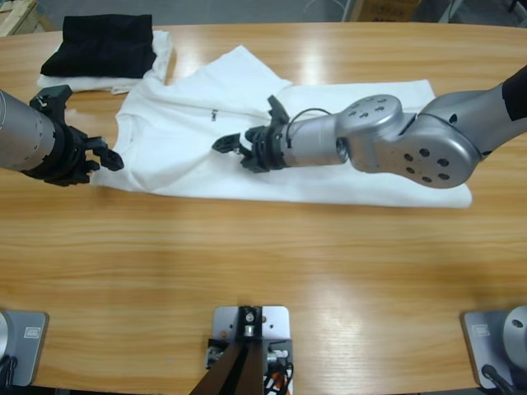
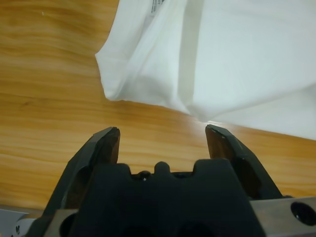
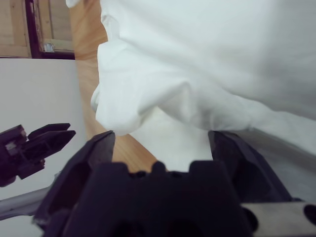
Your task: Fold clothes
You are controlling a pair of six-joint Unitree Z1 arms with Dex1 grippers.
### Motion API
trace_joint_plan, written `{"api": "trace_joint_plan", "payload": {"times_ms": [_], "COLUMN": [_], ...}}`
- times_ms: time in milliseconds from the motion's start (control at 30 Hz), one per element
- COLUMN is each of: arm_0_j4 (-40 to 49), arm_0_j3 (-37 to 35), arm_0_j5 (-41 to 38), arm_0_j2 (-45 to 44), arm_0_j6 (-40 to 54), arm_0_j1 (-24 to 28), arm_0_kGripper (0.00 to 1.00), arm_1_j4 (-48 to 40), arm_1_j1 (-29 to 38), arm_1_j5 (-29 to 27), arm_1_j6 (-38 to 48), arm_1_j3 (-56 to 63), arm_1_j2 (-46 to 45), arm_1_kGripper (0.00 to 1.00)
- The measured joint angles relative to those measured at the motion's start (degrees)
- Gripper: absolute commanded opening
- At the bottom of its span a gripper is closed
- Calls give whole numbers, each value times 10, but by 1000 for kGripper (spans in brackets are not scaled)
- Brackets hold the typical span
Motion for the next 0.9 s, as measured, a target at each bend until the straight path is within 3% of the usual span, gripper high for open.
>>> {"api": "trace_joint_plan", "payload": {"times_ms": [333,900], "arm_0_j4": [0,0], "arm_0_j3": [3,3], "arm_0_j5": [0,0], "arm_0_j2": [0,0], "arm_0_j6": [2,7], "arm_0_j1": [3,6], "arm_0_kGripper": [674,674], "arm_1_j4": [-33,-17], "arm_1_j1": [6,6], "arm_1_j5": [-3,-13], "arm_1_j6": [0,-1], "arm_1_j3": [-3,-6], "arm_1_j2": [16,21], "arm_1_kGripper": [738,733]}}
